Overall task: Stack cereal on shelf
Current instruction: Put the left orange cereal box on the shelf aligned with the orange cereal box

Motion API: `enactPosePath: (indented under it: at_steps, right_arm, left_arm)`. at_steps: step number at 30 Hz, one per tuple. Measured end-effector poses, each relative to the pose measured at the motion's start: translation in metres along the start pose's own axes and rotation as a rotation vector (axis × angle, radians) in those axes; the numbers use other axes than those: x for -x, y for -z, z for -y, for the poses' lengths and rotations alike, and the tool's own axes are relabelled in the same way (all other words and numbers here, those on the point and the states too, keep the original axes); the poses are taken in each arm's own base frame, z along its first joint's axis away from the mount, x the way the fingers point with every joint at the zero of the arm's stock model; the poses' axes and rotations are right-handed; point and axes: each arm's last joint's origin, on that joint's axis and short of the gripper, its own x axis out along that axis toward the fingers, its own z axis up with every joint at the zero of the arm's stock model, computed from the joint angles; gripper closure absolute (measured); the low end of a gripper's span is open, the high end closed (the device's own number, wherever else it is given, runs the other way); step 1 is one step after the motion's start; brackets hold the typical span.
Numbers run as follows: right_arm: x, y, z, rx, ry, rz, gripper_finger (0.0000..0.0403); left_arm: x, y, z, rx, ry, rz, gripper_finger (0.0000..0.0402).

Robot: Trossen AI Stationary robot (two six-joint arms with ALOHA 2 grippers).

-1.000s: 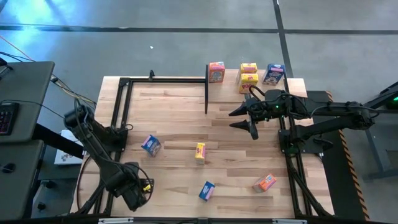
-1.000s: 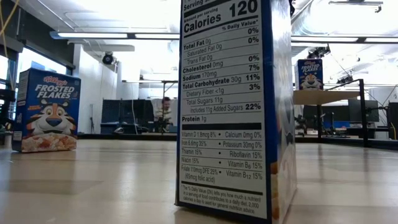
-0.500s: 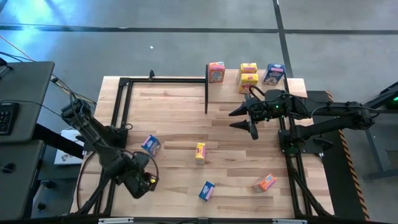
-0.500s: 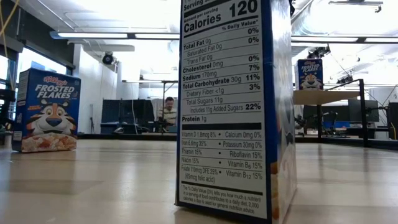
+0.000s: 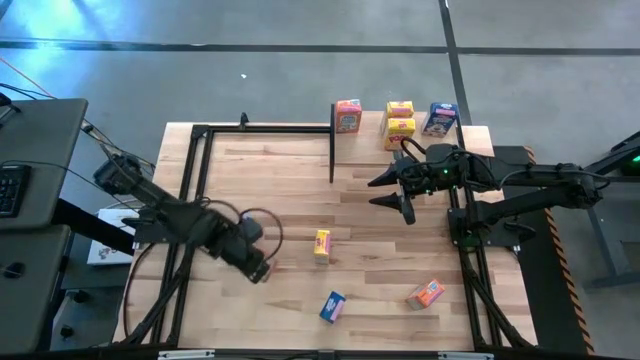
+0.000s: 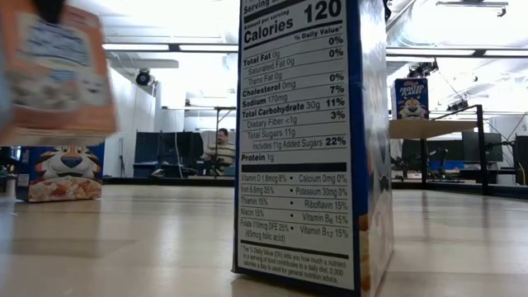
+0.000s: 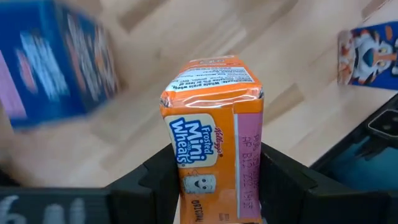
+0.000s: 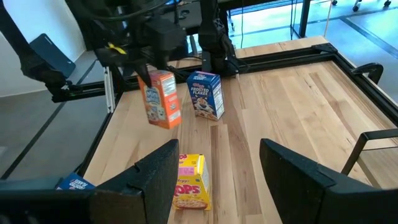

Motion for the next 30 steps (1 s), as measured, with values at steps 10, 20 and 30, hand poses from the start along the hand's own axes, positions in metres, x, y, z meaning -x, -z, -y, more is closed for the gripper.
enactPosePath:
  at_steps: [10, 20, 30]
  right_arm:
    - [0.000, 0.000, 0.000, 0.000, 0.000, 0.000, 0.0185]
    - [0.000, 0.000, 0.000, 0.000, -0.001, 0.000, 0.0185]
    - [0.000, 0.000, 0.000, 0.000, -0.001, 0.000, 0.0185]
  left_arm:
    - [0.004, -0.056, -0.013, -0.158, 0.018, 0.023, 0.0234]
    - [0.016, -0.104, -0.032, -0.327, 0.005, 0.107, 0.0234]
    - [0.010, -0.144, -0.058, -0.577, -0.125, 0.144, 0.0234]
